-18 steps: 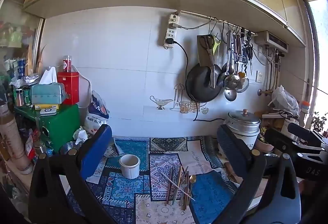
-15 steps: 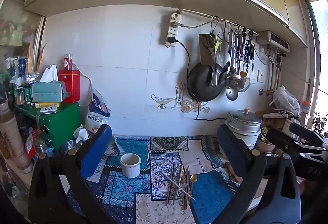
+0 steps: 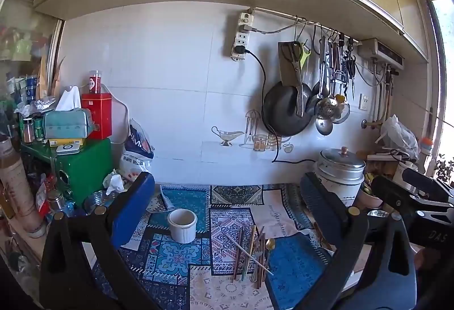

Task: Organize utensils

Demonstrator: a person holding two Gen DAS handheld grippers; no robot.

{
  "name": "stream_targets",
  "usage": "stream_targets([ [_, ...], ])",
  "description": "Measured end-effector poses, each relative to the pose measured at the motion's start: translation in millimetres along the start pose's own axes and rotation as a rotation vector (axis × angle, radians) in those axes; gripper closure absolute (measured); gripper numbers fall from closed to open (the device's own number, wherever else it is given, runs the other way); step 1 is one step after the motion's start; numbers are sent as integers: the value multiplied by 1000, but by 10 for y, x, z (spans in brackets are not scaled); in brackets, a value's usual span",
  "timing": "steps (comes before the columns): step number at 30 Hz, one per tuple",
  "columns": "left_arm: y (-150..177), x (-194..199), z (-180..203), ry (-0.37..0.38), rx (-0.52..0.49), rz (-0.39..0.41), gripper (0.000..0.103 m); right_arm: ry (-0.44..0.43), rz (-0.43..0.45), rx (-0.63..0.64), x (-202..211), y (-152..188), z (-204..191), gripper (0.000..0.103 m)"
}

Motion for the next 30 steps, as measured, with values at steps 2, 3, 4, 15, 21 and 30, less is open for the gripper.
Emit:
stream_targets([
  [2,4,4,-3,-4,0,1,0,-3,0,-1,-3,11,4,0],
  [3,7,5,-5,-5,-1,1,0,-4,-2,0,3,-10,-22,0],
  [4,6,7,-4,-5,-1,2,0,-4,-2,2,1,-5,-25,0],
  [15,-43,40,37,-6,-7,8,0,-2,-5,9,-5,-23,-50,0],
  [21,-61,45,57,-7,-8,9,0,-2,-4,8,-4,-17,-46,0],
  [30,-65,48,41,-6,-7,9,0,-4,-5,10,-5,-30,-52,0],
])
Point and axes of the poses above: each gripper's, at about its wrist camera, not at the fingertips, and x roughly against the way its jaws point, z to its right, y to its underside, the point moved 4 cm from there along -x, roughly the way its jaws point, and after that the axes turned 10 degrees about x, right-handed, at the moved point
